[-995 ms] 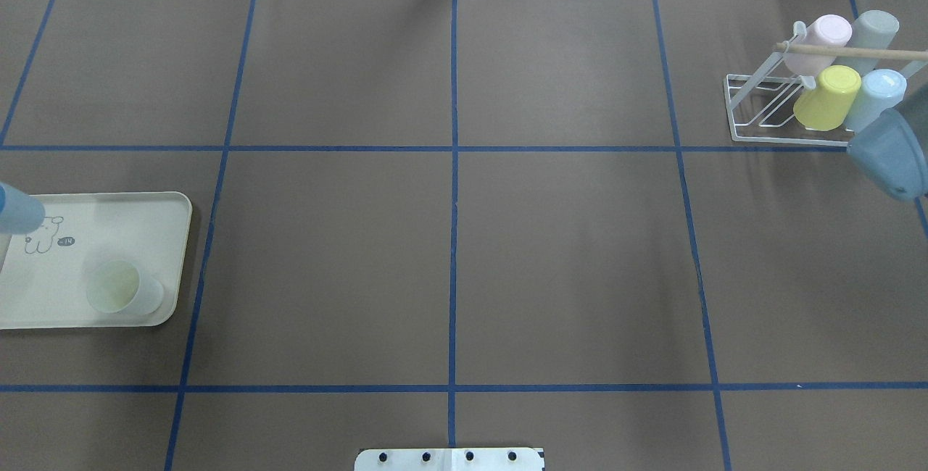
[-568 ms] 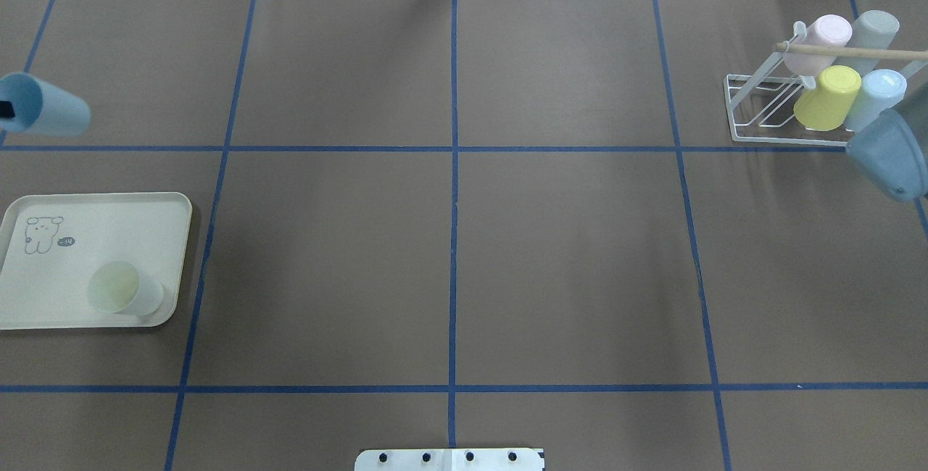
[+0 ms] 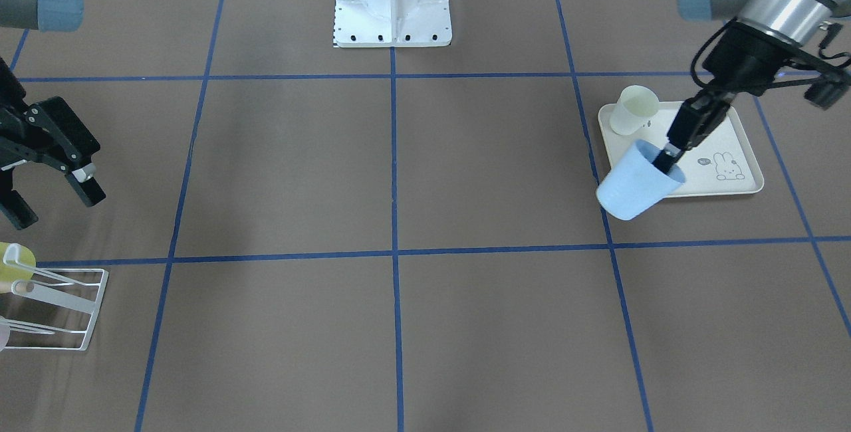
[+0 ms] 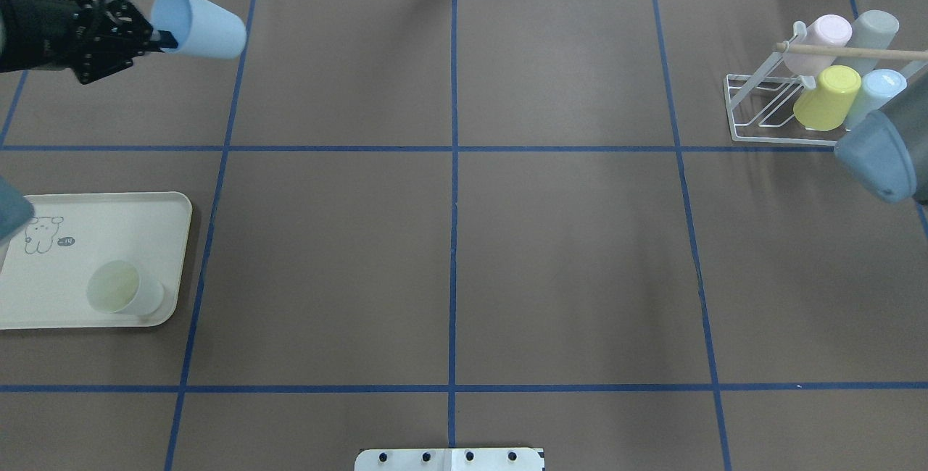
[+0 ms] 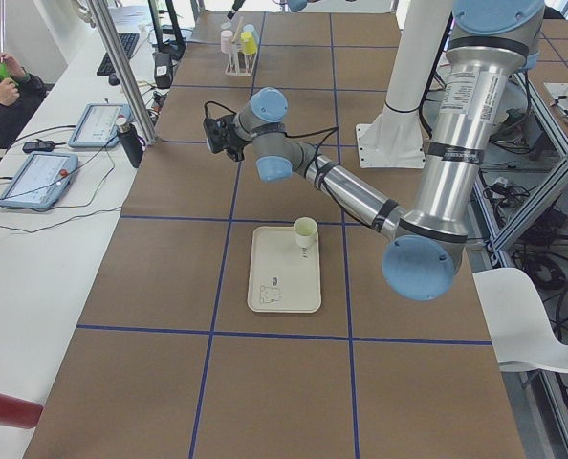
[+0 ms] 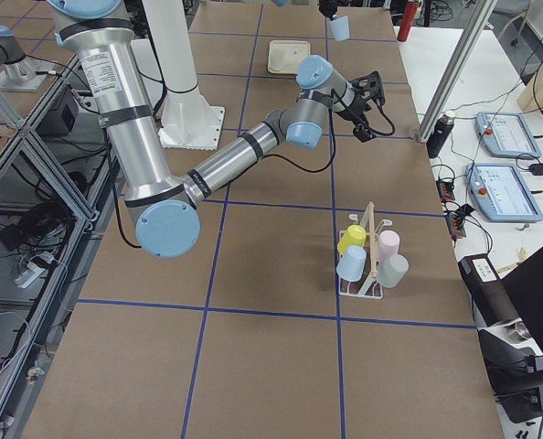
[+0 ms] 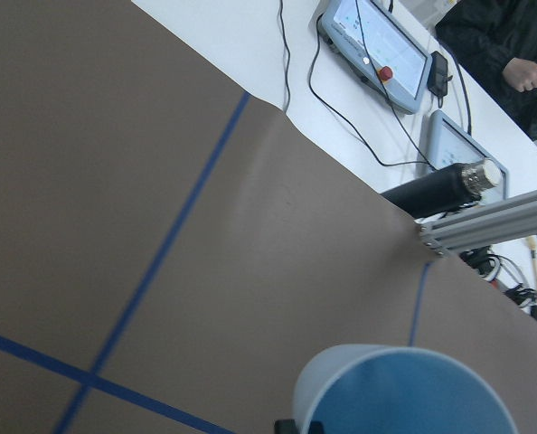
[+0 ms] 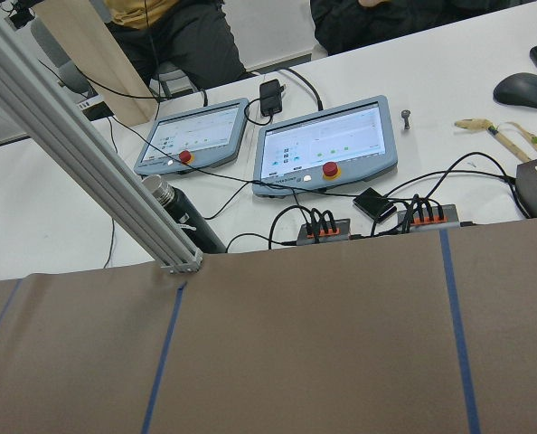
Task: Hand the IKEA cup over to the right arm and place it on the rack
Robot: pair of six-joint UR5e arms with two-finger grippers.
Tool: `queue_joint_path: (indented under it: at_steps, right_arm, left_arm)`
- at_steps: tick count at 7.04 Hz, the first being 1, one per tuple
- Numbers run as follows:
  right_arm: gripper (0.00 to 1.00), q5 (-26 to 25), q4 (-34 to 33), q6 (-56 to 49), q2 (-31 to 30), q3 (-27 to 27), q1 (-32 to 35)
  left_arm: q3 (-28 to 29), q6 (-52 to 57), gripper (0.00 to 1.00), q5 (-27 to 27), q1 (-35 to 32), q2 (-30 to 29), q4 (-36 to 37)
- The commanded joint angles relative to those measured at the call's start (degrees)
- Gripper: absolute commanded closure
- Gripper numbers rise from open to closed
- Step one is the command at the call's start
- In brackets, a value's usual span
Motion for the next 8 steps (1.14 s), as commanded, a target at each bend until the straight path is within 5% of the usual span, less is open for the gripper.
queue_joint_path:
  at_steps: [1,5,8]
  right_arm:
    - [0.0,-0.4,5.1,12.3,3.1,-1.9,-2.5]
    - [0.0,-8.3,19.2,34.7,6.0,-2.8,-10.6]
    - [0.0,-17.5,23.9,43.3,10.7,-2.8,-19.7]
  left_arm:
    - [1.2,-18.0,1.0,15.6,12.5,-6.1,-6.6]
    - [8.9,-38.4,1.0,25.8,15.5,-7.8,-39.2]
    - [10.3,-41.3,1.0,26.0,15.9,-8.9,-44.9]
